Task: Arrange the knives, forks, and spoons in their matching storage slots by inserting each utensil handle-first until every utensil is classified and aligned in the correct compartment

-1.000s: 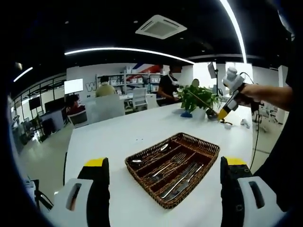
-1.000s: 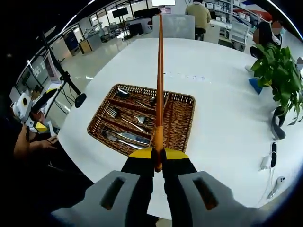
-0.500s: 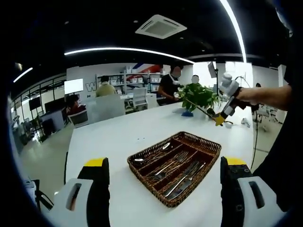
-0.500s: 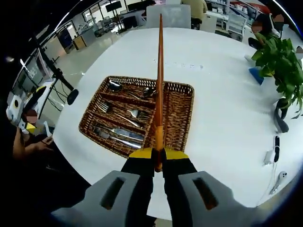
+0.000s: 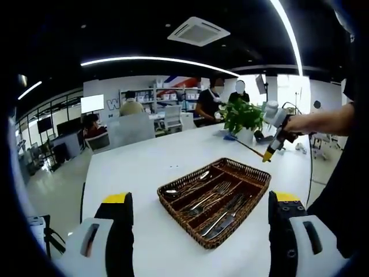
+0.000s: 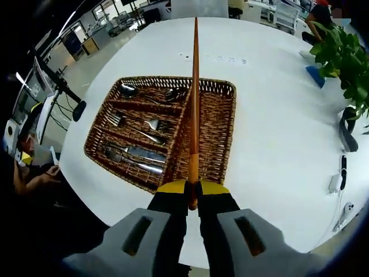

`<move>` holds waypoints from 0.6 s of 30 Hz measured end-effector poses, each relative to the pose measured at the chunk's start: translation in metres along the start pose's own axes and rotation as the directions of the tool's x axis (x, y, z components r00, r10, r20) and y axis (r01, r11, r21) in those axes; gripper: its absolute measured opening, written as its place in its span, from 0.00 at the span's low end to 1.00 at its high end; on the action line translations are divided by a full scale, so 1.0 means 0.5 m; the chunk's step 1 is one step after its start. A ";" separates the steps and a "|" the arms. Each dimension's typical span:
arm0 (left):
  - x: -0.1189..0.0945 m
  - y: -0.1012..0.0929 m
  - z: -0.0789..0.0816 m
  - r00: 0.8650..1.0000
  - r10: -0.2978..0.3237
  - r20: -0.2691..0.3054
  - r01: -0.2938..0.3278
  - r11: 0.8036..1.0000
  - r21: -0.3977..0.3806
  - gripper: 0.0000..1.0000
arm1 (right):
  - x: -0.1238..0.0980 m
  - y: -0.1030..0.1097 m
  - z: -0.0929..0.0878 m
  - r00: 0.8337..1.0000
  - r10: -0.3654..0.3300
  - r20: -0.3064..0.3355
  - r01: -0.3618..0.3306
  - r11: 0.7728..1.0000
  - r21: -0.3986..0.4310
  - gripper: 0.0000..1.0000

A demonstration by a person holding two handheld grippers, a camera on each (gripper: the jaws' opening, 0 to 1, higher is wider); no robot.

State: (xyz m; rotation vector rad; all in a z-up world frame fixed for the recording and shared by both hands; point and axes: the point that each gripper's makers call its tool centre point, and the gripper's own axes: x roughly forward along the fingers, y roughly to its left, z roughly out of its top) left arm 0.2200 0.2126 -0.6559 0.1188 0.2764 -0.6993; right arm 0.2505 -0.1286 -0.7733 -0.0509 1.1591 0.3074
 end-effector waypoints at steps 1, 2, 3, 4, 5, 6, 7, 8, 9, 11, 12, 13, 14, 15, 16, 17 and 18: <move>-0.001 0.001 0.000 1.000 0.000 0.000 0.000 1.000 0.001 0.99 | 0.003 -0.001 0.000 1.000 0.000 -0.003 0.000 1.000 0.002 0.04; -0.002 0.002 -0.001 1.000 0.001 0.000 -0.001 1.000 0.002 0.99 | 0.008 -0.003 0.000 1.000 0.000 -0.009 0.000 1.000 0.006 0.04; -0.003 0.003 -0.001 1.000 0.002 0.001 -0.002 1.000 0.004 0.99 | 0.011 -0.004 -0.001 1.000 -0.001 -0.013 0.001 1.000 0.007 0.04; -0.004 0.005 -0.001 1.000 0.005 0.001 -0.005 1.000 0.004 0.99 | 0.015 -0.006 -0.002 1.000 -0.002 -0.017 0.002 1.000 0.008 0.04; -0.005 0.007 -0.002 1.000 0.006 0.002 -0.006 1.000 0.003 0.99 | 0.019 -0.007 -0.004 1.000 -0.002 -0.023 0.002 1.000 0.010 0.04; -0.006 0.009 -0.002 1.000 0.008 0.003 -0.008 1.000 0.003 0.99 | 0.025 -0.009 -0.007 1.000 -0.005 -0.030 0.005 1.000 0.010 0.04; -0.006 0.010 -0.002 1.000 0.011 0.004 -0.011 1.000 0.004 0.99 | 0.028 -0.009 -0.009 0.999 -0.006 -0.035 0.007 1.000 0.011 0.04; -0.007 0.012 -0.002 1.000 0.017 0.006 -0.017 1.000 0.009 0.99 | 0.034 -0.012 -0.011 0.999 -0.008 -0.040 0.008 1.000 0.014 0.04; -0.007 0.012 -0.001 1.000 0.019 0.008 -0.019 1.000 0.011 0.99 | 0.038 -0.013 -0.014 0.999 -0.009 -0.045 0.009 1.000 0.016 0.04; -0.008 0.012 -0.001 1.000 0.021 0.009 -0.021 1.000 0.006 0.99 | 0.048 -0.017 -0.020 0.998 -0.013 -0.059 0.014 1.000 0.014 0.04; -0.008 0.013 -0.002 1.000 0.021 0.008 -0.022 1.000 0.004 0.99 | 0.052 -0.017 -0.022 0.998 -0.014 -0.064 0.014 1.000 0.013 0.04; -0.008 0.012 -0.004 1.000 0.021 0.006 -0.022 1.000 0.004 0.99 | 0.055 -0.017 -0.024 0.998 -0.014 -0.069 0.014 1.000 0.014 0.04; -0.008 0.013 -0.006 1.000 0.024 0.002 -0.024 1.000 0.007 0.99 | 0.058 -0.015 -0.028 0.997 -0.016 -0.076 0.016 1.000 0.012 0.04; -0.008 0.012 -0.007 1.000 0.025 0.001 -0.025 1.000 0.009 0.99 | 0.060 -0.014 -0.030 0.996 -0.020 -0.081 0.021 1.000 0.008 0.04; -0.009 0.012 -0.007 1.000 0.025 0.001 -0.025 1.000 0.008 0.99 | 0.062 -0.014 -0.033 0.996 -0.027 -0.087 0.028 1.000 0.005 0.04; -0.009 0.011 -0.007 1.000 0.026 0.001 -0.026 1.000 0.007 0.99 | 0.064 -0.015 -0.034 0.996 -0.029 -0.088 0.030 1.000 0.003 0.04; -0.010 0.011 -0.006 1.000 0.027 0.004 -0.027 1.000 0.004 0.99 | 0.067 -0.015 -0.036 0.995 -0.032 -0.092 0.032 0.999 0.003 0.04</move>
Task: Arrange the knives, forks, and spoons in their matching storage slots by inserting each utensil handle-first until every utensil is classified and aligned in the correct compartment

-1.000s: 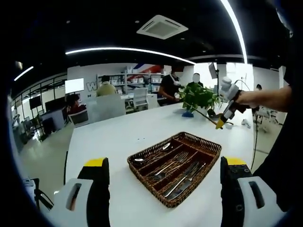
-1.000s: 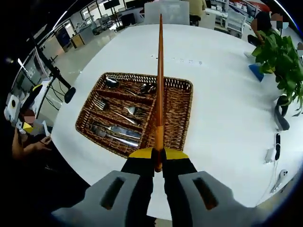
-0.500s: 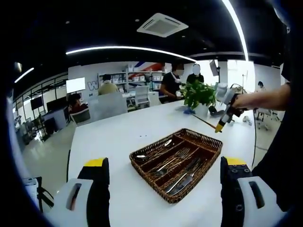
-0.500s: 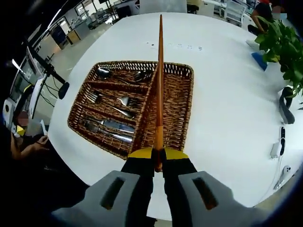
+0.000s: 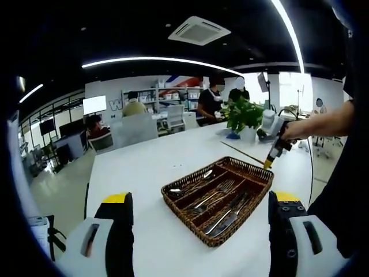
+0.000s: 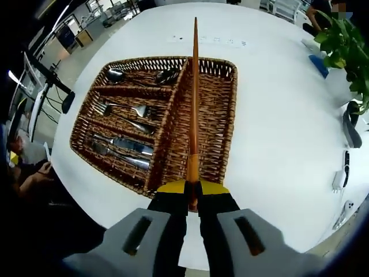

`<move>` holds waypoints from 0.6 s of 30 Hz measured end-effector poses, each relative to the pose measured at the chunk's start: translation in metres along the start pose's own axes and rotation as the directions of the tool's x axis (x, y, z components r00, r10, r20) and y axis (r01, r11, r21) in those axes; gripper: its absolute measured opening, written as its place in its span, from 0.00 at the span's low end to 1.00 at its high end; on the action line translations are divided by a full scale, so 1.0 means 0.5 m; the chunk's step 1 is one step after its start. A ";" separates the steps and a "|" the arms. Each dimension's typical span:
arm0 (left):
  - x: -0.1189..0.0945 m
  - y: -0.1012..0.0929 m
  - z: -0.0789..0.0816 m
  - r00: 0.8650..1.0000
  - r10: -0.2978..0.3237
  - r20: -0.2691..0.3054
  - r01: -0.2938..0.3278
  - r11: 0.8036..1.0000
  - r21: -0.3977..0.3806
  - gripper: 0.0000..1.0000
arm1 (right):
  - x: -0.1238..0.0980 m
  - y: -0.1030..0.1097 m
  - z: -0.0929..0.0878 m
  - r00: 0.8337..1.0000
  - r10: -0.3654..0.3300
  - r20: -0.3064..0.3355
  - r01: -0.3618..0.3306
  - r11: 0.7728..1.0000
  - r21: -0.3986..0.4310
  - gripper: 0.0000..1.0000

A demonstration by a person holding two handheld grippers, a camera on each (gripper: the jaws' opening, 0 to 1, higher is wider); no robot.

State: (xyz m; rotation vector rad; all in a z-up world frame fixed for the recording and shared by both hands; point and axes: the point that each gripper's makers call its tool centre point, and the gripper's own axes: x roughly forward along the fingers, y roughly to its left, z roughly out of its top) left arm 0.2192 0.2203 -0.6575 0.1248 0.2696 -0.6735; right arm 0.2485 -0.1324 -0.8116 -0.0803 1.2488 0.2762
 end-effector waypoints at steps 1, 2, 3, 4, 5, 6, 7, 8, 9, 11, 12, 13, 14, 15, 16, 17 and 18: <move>0.000 0.000 -0.001 1.000 0.000 0.000 0.000 1.000 -0.001 0.99 | 0.005 -0.002 -0.002 1.000 -0.002 -0.006 0.002 1.000 0.004 0.04; 0.001 0.000 -0.002 1.000 0.000 -0.001 0.000 1.000 -0.001 0.99 | 0.009 -0.003 -0.004 1.000 -0.004 -0.011 0.004 1.000 0.007 0.04; 0.001 0.000 -0.003 1.000 0.000 -0.002 0.000 1.000 -0.002 0.99 | 0.015 -0.006 -0.007 1.000 -0.007 -0.019 0.007 1.000 0.009 0.04; 0.000 -0.001 -0.003 1.000 0.001 -0.002 -0.001 1.000 -0.003 0.99 | 0.017 -0.006 -0.010 1.000 -0.010 -0.022 0.010 1.000 0.010 0.04; 0.000 -0.001 -0.003 1.000 0.001 -0.001 -0.001 1.000 -0.001 0.99 | 0.020 -0.006 -0.013 1.000 -0.014 -0.026 0.014 1.000 0.010 0.04; -0.001 -0.001 -0.003 1.000 0.001 0.000 -0.001 1.000 -0.001 0.99 | 0.023 -0.006 -0.014 0.999 -0.016 -0.029 0.016 1.000 0.010 0.04; -0.002 -0.001 -0.004 1.000 0.001 0.002 -0.001 1.000 -0.001 0.99 | 0.027 -0.006 -0.017 0.999 -0.016 -0.034 0.016 1.000 0.010 0.04; -0.003 -0.001 -0.004 1.000 0.003 0.002 -0.003 1.000 -0.001 0.99 | 0.030 -0.005 -0.019 0.999 -0.016 -0.038 0.016 1.000 0.011 0.04; -0.005 -0.001 -0.005 1.000 0.005 0.002 -0.005 1.000 -0.001 0.99 | 0.034 -0.005 -0.023 0.999 -0.018 -0.045 0.018 1.000 0.011 0.04; -0.009 -0.001 -0.006 1.000 0.008 0.003 -0.008 1.000 -0.005 0.99 | 0.040 -0.006 -0.029 0.998 -0.024 -0.053 0.024 1.000 0.011 0.04; -0.011 -0.001 -0.006 1.000 0.010 0.004 -0.010 1.000 -0.006 0.99 | 0.043 -0.005 -0.031 0.998 -0.024 -0.056 0.024 1.000 0.013 0.04; -0.012 0.001 -0.005 1.000 0.015 0.009 -0.015 1.000 -0.006 0.99 | 0.046 -0.004 -0.033 0.998 -0.028 -0.061 0.028 1.000 0.009 0.04; -0.014 0.001 -0.006 1.000 0.015 0.011 -0.015 1.000 -0.007 0.99 | 0.050 -0.007 -0.035 0.997 -0.037 -0.066 0.037 0.999 0.003 0.04; -0.015 -0.002 -0.006 1.000 0.012 0.012 -0.012 1.000 -0.010 0.99 | 0.053 -0.009 -0.036 0.997 -0.040 -0.071 0.040 0.999 0.001 0.04; -0.016 -0.005 -0.007 1.000 0.008 0.011 -0.008 1.000 -0.012 0.99 | 0.056 -0.009 -0.037 0.996 -0.040 -0.075 0.040 0.999 0.003 0.04; -0.017 -0.007 -0.009 1.000 0.009 0.009 -0.009 1.000 -0.009 0.99 | 0.060 -0.009 -0.039 0.996 -0.041 -0.083 0.042 0.999 0.003 0.04; -0.018 -0.008 -0.010 1.000 0.010 0.007 -0.010 1.000 -0.007 0.99 | 0.063 -0.009 -0.041 0.995 -0.042 -0.089 0.043 0.999 0.000 0.04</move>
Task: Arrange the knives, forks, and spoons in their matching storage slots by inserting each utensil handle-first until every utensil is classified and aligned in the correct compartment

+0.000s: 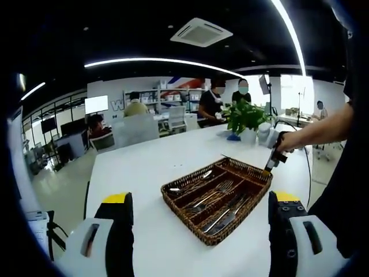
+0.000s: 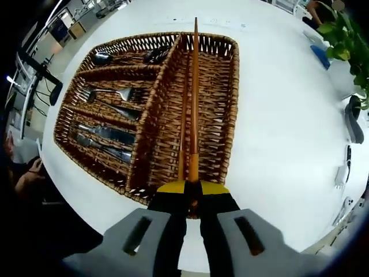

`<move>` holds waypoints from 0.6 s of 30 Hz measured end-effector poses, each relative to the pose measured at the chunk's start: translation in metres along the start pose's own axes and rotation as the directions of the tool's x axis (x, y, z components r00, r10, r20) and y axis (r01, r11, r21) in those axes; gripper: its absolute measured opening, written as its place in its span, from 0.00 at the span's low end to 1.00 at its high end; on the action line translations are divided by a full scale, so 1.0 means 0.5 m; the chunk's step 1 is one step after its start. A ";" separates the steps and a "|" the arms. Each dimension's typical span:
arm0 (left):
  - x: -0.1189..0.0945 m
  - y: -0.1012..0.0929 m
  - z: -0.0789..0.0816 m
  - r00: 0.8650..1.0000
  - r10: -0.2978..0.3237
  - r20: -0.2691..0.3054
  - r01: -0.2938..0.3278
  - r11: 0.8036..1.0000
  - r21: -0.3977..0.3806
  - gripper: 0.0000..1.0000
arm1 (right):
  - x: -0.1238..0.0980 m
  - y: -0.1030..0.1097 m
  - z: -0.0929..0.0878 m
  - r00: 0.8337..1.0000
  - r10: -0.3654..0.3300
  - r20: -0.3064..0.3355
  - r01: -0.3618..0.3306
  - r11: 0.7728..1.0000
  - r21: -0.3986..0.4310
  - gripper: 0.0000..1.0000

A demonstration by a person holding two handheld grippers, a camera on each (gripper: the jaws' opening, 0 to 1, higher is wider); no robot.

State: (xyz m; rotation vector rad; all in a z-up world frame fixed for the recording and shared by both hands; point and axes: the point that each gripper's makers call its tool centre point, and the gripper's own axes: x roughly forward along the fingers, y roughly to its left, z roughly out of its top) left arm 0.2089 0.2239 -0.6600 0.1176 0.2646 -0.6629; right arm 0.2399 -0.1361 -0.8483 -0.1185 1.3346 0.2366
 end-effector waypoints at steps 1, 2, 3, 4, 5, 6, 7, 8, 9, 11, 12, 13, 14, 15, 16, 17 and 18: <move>-0.001 0.000 -0.002 1.000 0.000 -0.003 0.000 1.000 0.001 0.99 | 0.002 0.000 -0.002 1.000 -0.001 -0.007 0.001 1.000 -0.004 0.04; -0.003 0.000 -0.003 1.000 0.001 -0.003 -0.001 1.000 0.000 0.99 | 0.006 0.002 -0.001 1.000 0.002 -0.013 -0.002 1.000 0.000 0.04; -0.005 0.001 -0.005 1.000 0.004 -0.002 -0.004 1.000 -0.003 0.99 | 0.009 0.002 -0.001 1.000 0.000 -0.018 0.000 1.000 -0.005 0.04; -0.007 0.002 -0.005 1.000 0.006 -0.002 -0.006 1.000 -0.004 0.99 | 0.012 0.004 0.000 1.000 -0.002 -0.021 0.002 1.000 -0.009 0.04; -0.009 0.002 -0.006 1.000 0.008 -0.001 -0.008 1.000 -0.006 0.99 | 0.015 0.004 0.000 1.000 -0.004 -0.025 0.004 1.000 -0.009 0.04; -0.010 0.003 -0.007 1.000 0.009 0.000 -0.009 1.000 -0.007 0.99 | 0.016 0.006 -0.001 1.000 -0.007 -0.030 0.007 1.000 -0.011 0.04; -0.011 0.003 -0.007 1.000 0.011 0.000 -0.011 1.000 -0.009 0.99 | 0.017 0.007 -0.001 0.999 -0.009 -0.036 0.009 1.000 -0.012 0.04; -0.012 0.002 -0.008 1.000 0.012 0.000 -0.012 1.000 -0.010 0.99 | 0.019 0.009 -0.003 0.999 -0.010 -0.045 0.010 1.000 -0.006 0.04; -0.014 0.001 -0.008 1.000 0.013 0.001 -0.013 1.000 -0.012 0.99 | 0.021 0.010 -0.003 0.999 -0.009 -0.051 0.009 1.000 -0.002 0.04; -0.017 0.001 -0.008 1.000 0.016 0.003 -0.016 1.000 -0.013 0.99 | 0.026 0.012 -0.005 0.998 -0.006 -0.061 0.007 1.000 0.002 0.04; -0.018 0.001 -0.009 1.000 0.018 0.002 -0.018 1.000 -0.013 0.99 | 0.027 0.013 -0.006 0.998 -0.004 -0.065 0.004 1.000 0.003 0.04; -0.020 0.001 -0.009 1.000 0.019 0.002 -0.019 1.000 -0.014 0.99 | 0.026 0.013 -0.007 0.998 -0.004 -0.065 0.004 1.000 0.008 0.04; -0.024 0.001 -0.010 1.000 0.021 0.004 -0.021 1.000 -0.017 0.99 | 0.028 0.012 -0.006 0.998 -0.004 -0.066 0.004 1.000 0.011 0.04; -0.025 0.001 -0.010 1.000 0.022 0.004 -0.022 1.000 -0.017 0.99 | 0.028 0.012 -0.006 0.998 -0.003 -0.067 0.004 1.000 0.013 0.04; -0.027 0.003 -0.012 1.000 0.023 0.003 -0.023 1.000 -0.017 0.99 | 0.029 0.012 -0.005 0.998 0.000 -0.069 0.002 1.000 0.020 0.04; -0.030 0.003 -0.014 1.000 0.025 0.000 -0.025 1.000 -0.017 0.99 | 0.030 0.012 -0.005 0.997 0.002 -0.073 0.000 1.000 0.029 0.04; -0.031 0.003 -0.015 1.000 0.026 -0.002 -0.026 1.000 -0.018 0.99 | 0.033 0.012 -0.004 0.997 0.004 -0.076 -0.001 1.000 0.031 0.04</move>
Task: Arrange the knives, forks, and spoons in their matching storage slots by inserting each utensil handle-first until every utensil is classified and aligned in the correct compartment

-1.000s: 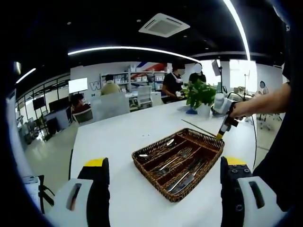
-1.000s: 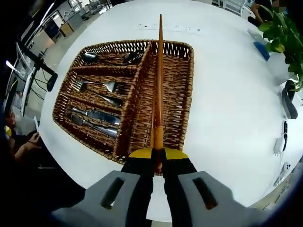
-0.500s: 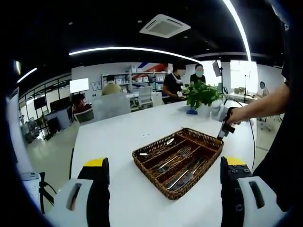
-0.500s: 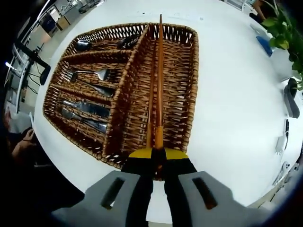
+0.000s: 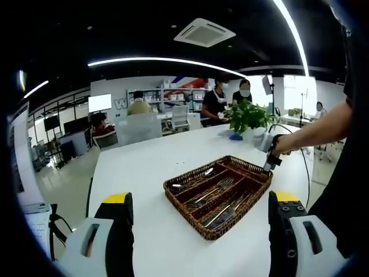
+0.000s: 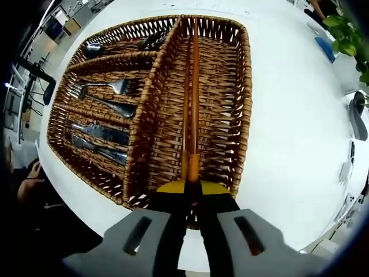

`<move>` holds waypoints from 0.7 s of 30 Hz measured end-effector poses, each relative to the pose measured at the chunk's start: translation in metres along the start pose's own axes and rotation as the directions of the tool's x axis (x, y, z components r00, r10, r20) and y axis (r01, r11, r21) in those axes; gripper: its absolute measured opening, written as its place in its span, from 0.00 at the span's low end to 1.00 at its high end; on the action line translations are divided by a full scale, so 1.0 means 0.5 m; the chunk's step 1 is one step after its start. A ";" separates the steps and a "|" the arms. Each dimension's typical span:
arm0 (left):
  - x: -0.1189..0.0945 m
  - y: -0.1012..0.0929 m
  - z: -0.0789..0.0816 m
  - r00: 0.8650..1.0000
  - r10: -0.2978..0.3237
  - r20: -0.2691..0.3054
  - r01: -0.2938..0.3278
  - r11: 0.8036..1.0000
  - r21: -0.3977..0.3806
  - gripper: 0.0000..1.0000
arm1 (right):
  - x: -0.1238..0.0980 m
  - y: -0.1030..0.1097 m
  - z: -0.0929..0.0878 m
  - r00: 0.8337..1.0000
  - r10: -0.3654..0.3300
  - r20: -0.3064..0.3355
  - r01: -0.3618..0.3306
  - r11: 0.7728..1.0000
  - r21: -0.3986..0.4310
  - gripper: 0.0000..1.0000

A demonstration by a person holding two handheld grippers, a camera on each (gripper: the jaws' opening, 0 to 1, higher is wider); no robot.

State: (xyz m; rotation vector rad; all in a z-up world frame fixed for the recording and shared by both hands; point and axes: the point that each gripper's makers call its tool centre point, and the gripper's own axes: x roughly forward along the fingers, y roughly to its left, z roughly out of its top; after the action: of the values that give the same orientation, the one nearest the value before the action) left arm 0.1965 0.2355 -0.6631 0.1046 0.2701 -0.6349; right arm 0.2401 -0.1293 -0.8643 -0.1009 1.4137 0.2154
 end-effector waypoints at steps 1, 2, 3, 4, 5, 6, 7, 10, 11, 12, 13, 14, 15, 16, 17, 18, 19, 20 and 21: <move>-0.001 0.001 -0.002 1.000 0.001 -0.002 -0.001 1.000 0.000 0.99 | 0.002 0.001 0.000 1.000 0.001 -0.003 -0.001 1.000 0.001 0.04; -0.002 0.002 -0.005 1.000 0.004 -0.008 -0.004 1.000 0.000 0.99 | 0.005 0.001 0.000 1.000 0.000 -0.007 0.000 1.000 0.004 0.04; -0.003 0.003 -0.009 1.000 0.009 -0.017 -0.009 1.000 0.002 0.99 | 0.008 0.002 0.000 1.000 -0.004 -0.012 0.004 1.000 0.003 0.04; -0.004 0.003 -0.009 1.000 0.008 -0.017 -0.008 1.000 0.000 0.99 | 0.007 0.000 0.000 1.000 -0.010 -0.017 0.010 1.000 0.009 0.04; -0.004 0.003 -0.009 1.000 0.008 -0.016 -0.008 1.000 -0.001 0.99 | 0.006 0.000 0.003 1.000 -0.013 -0.013 0.013 1.000 0.007 0.04; -0.004 0.002 -0.008 1.000 0.006 -0.013 -0.006 1.000 -0.003 0.99 | 0.007 -0.001 0.003 1.000 -0.017 -0.017 0.017 1.000 0.010 0.04; -0.005 0.002 -0.008 1.000 0.005 -0.012 -0.005 1.000 -0.002 0.99 | 0.007 -0.001 0.003 1.000 -0.019 -0.020 0.019 1.000 0.010 0.04; -0.006 0.000 -0.008 1.000 0.002 -0.015 -0.002 1.000 -0.001 0.99 | 0.004 -0.001 0.001 1.000 -0.016 -0.026 0.016 1.000 0.022 0.04; -0.007 0.000 -0.008 1.000 0.002 -0.014 -0.002 1.000 -0.001 0.99 | 0.003 0.002 -0.002 1.000 0.001 -0.030 0.000 0.999 0.040 0.04; -0.007 0.000 -0.008 1.000 0.002 -0.013 -0.002 1.000 -0.001 0.99 | 0.004 0.006 -0.005 0.999 0.018 -0.038 -0.016 0.999 0.051 0.04; -0.008 -0.001 -0.008 1.000 0.000 -0.013 0.000 1.000 0.000 0.99 | 0.004 0.001 -0.006 0.999 0.012 -0.040 -0.010 0.999 0.049 0.04; -0.008 -0.001 -0.008 1.000 0.000 -0.014 0.000 1.000 0.001 0.99 | 0.004 0.001 -0.010 0.999 0.015 -0.048 -0.012 0.999 0.053 0.04; -0.008 0.000 -0.011 1.000 0.002 -0.018 -0.002 1.000 0.003 0.99 | 0.004 0.003 -0.006 0.998 0.043 -0.040 -0.039 0.995 0.093 0.05; -0.009 0.000 -0.014 1.000 0.004 -0.025 -0.004 1.000 0.005 0.99 | 0.004 0.004 -0.007 0.998 0.051 -0.040 -0.046 0.993 0.106 0.05; -0.009 0.000 -0.014 1.000 0.004 -0.025 -0.003 1.000 0.004 0.99 | 0.004 0.000 -0.002 0.998 0.050 -0.029 -0.047 0.994 0.102 0.05; -0.010 -0.001 -0.014 1.000 0.002 -0.025 -0.002 1.000 0.005 0.99 | 0.004 0.001 -0.002 0.998 0.049 -0.030 -0.046 0.994 0.096 0.05; -0.010 -0.001 -0.014 1.000 0.002 -0.025 -0.001 1.000 0.005 0.99 | 0.004 0.003 -0.003 0.998 0.049 -0.032 -0.046 0.995 0.090 0.05; -0.010 -0.001 -0.014 1.000 0.001 -0.024 0.000 1.000 0.005 0.99 | 0.004 0.005 -0.004 0.998 0.049 -0.035 -0.046 0.995 0.084 0.05; -0.011 -0.001 -0.014 1.000 0.001 -0.023 0.000 1.000 0.005 0.99 | 0.003 0.006 -0.004 0.998 0.050 -0.036 -0.047 0.996 0.073 0.05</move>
State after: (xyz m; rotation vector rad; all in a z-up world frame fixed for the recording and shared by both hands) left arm 0.1905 0.2392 -0.6681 0.1173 0.2909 -0.6342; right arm 0.2380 -0.1268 -0.8660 -0.0111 1.4611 0.2033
